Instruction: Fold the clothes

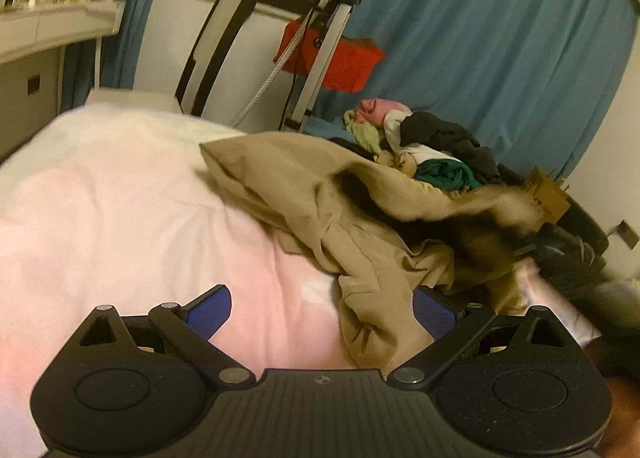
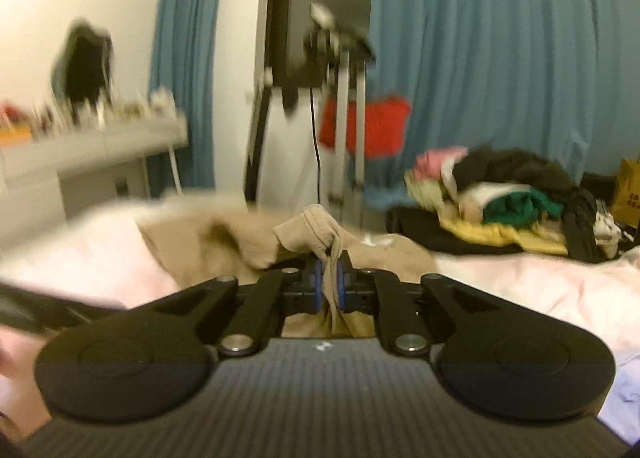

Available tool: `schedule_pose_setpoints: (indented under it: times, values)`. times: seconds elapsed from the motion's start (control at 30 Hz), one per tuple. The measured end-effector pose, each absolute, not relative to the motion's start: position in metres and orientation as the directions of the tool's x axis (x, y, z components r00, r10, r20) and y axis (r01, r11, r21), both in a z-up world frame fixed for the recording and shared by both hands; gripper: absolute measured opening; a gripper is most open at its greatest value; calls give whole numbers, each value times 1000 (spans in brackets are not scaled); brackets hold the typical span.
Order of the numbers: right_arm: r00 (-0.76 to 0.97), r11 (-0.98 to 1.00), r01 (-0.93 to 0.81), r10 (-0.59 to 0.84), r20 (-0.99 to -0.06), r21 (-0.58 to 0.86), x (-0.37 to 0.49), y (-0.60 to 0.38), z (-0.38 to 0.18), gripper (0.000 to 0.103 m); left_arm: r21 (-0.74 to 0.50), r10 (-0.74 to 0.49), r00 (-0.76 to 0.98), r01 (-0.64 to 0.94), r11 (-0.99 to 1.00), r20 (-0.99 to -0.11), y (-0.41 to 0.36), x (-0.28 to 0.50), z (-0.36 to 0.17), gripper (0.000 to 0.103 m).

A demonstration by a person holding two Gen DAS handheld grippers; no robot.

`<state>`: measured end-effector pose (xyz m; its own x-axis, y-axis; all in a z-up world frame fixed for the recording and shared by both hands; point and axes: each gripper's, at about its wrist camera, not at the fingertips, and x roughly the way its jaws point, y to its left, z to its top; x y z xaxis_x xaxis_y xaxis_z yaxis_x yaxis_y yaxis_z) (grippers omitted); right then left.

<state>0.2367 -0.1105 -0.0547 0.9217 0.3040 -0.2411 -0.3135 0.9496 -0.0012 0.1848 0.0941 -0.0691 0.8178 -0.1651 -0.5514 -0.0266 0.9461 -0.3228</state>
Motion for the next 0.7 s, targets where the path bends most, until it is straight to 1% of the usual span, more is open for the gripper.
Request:
schedule_pose_setpoints:
  times: [0.17,0.33,0.4,0.47,0.5,0.53,0.57,0.6,0.63,0.7]
  values:
    - [918,922,-382,387,-89,69,162,-133,1,10,-290,-190,838,40,956,-511,77,163,-57,98]
    - [900,883,-435,433,52,178,86,-152,22,10,-229,-242,854,149,962,-460,54,127,-42,98]
    - [893,869,-450,442,84,207,65,-158,24,10,-166,-258,859,205,965,-442,40,111,-37,98]
    - [884,856,-467,452,117,221,48,-166,28,10,-66,-239,872,233,970,-427,23,101,-36,98]
    - [881,850,-473,454,132,230,41,-171,29,10,-13,-223,877,240,971,-427,15,98,-37,97]
    - [879,846,-476,454,143,241,36,-176,30,10,40,-205,880,245,969,-428,7,95,-38,93]
    - [880,843,-476,451,151,253,33,-183,29,10,84,-182,883,241,967,-432,1,94,-42,83]
    - [882,841,-472,446,154,266,31,-189,28,10,103,-164,881,232,967,-444,-3,96,-46,74]
    - [886,841,-464,439,152,279,32,-195,25,10,116,-147,876,223,968,-459,-6,98,-50,69]
    - [902,858,-433,413,129,276,39,-204,16,10,86,-146,854,216,973,-499,-4,104,-58,40]
